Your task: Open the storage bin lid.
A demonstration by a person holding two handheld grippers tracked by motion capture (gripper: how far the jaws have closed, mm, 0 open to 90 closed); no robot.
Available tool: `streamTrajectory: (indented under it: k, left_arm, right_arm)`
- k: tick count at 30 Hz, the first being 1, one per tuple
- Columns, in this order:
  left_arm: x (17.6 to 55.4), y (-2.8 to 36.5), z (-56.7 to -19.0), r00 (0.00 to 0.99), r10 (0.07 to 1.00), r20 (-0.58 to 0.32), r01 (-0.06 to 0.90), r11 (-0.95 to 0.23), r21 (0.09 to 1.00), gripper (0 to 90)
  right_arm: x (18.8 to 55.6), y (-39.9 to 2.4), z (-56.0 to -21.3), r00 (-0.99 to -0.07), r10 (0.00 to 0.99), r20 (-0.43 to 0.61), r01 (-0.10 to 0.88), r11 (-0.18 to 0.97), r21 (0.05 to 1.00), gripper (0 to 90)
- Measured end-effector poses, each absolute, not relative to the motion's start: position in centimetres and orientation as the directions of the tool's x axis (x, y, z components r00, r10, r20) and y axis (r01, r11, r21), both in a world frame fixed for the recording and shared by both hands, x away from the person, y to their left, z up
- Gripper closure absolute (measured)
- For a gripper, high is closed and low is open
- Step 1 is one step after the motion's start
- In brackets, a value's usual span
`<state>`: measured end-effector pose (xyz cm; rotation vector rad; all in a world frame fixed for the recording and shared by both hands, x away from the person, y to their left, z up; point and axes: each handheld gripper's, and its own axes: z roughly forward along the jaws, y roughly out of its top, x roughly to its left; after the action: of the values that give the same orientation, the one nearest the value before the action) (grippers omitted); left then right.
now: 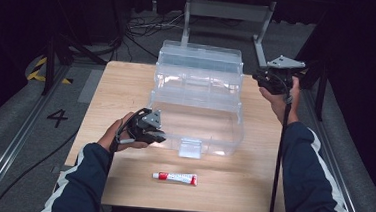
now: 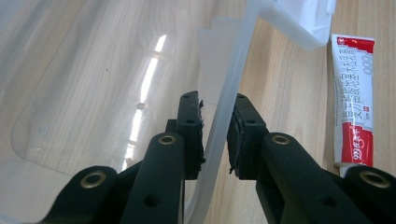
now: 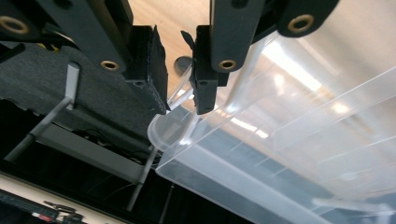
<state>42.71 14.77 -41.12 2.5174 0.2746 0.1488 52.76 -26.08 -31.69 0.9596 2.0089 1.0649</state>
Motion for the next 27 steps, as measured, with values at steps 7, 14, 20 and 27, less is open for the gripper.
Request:
streamTrajectory:
  k: [7,14,20,27]
  left_arm:
    - [42.7,14.8,-41.1,0.971,0.233,0.046,0.165,-0.8,0.576,77.0]
    - [42.7,14.8,-41.1,0.971,0.236,0.045,0.167,-0.799,0.578,76.8]
    - [42.5,14.7,-41.2,0.969,0.239,0.056,0.163,-0.798,0.579,75.9]
    - [42.4,14.7,-41.2,0.966,0.247,0.07,0.161,-0.794,0.586,75.2]
  right_arm:
    - [49.0,-26.3,-31.9,-0.571,0.793,-0.214,0.276,0.431,0.859,74.4]
    - [46.0,-26.2,-33.0,-0.618,0.754,-0.221,0.268,0.467,0.843,73.3]
    - [43.8,-26.1,-33.9,-0.669,0.713,-0.212,0.267,0.497,0.826,72.2]
    - [41.7,-25.7,-34.4,-0.713,0.67,-0.208,0.252,0.521,0.815,70.5]
